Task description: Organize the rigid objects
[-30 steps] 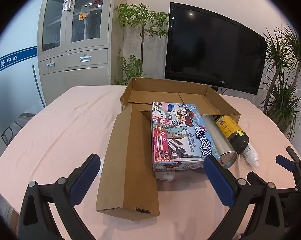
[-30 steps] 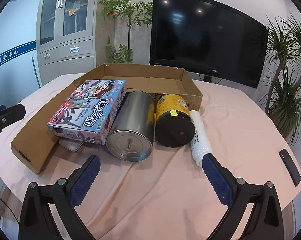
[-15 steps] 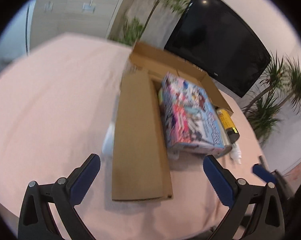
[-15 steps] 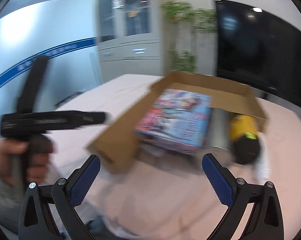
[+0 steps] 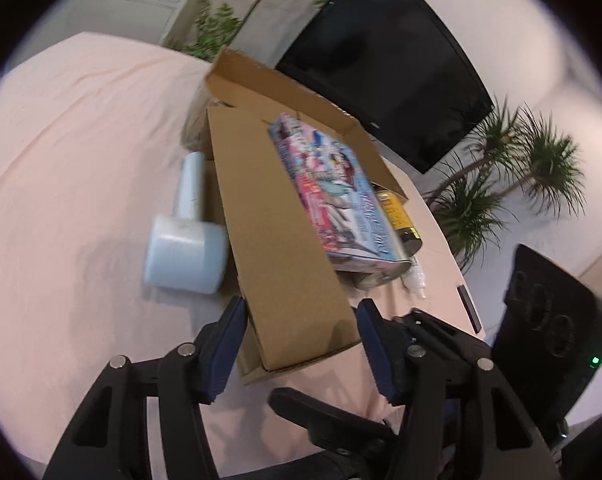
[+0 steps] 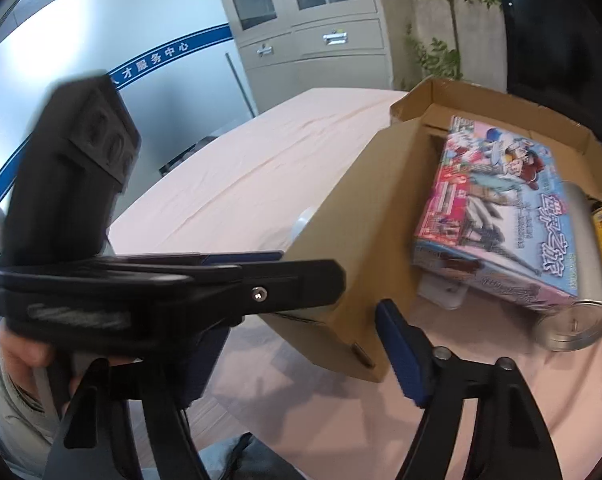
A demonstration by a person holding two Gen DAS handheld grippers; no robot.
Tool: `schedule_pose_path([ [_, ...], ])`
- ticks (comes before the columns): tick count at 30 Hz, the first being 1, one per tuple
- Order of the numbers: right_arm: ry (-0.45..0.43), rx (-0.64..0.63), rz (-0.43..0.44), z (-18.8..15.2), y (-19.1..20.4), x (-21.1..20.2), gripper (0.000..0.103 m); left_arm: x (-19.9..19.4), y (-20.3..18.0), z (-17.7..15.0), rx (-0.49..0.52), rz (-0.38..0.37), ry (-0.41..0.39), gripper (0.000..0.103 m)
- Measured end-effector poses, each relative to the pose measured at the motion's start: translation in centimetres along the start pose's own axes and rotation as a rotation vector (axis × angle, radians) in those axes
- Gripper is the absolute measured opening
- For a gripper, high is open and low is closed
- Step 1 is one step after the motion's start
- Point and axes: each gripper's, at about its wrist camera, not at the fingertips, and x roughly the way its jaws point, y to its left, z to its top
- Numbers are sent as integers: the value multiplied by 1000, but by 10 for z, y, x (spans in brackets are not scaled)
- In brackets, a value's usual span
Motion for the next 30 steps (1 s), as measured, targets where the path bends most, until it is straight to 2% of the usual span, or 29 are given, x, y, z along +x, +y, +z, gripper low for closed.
schedule_pose_path([
  [5,-4,105,100,-8,-24,-4,74,-8,-22,2,87,-65,-3,55],
  [8,20,164,168,-20,-42,-6,74,-4,-32,-4,128,-152,43,55],
  [11,47,211,171,-39,-58,-11,70,-1,-22,-14,118,-199,71,55],
  [14,24,205,113,-47,-66,-27,70,-7,4,-21,21,-176,41,55],
  [16,1,194,74,-38,-73,-37,70,-13,22,-25,-33,-143,24,55],
  [20,-3,139,49,-23,-63,-38,68,-1,50,-32,-112,-31,27,55],
  [22,16,111,46,-19,-52,-35,63,14,59,-34,-130,-12,64,55],
  [24,48,78,18,-20,-32,-21,49,26,62,-33,-140,-38,89,55],
  [25,46,73,12,-19,-30,-16,49,32,63,-35,-148,-44,104,55],
  [26,42,64,-4,-22,-28,-17,48,37,62,-36,-146,-51,118,50],
  [27,40,65,-4,-26,-25,-21,45,43,60,-36,-138,-60,124,33],
  [30,40,78,-25,-29,-26,-25,39,42,52,-40,-87,7,116,18],
])
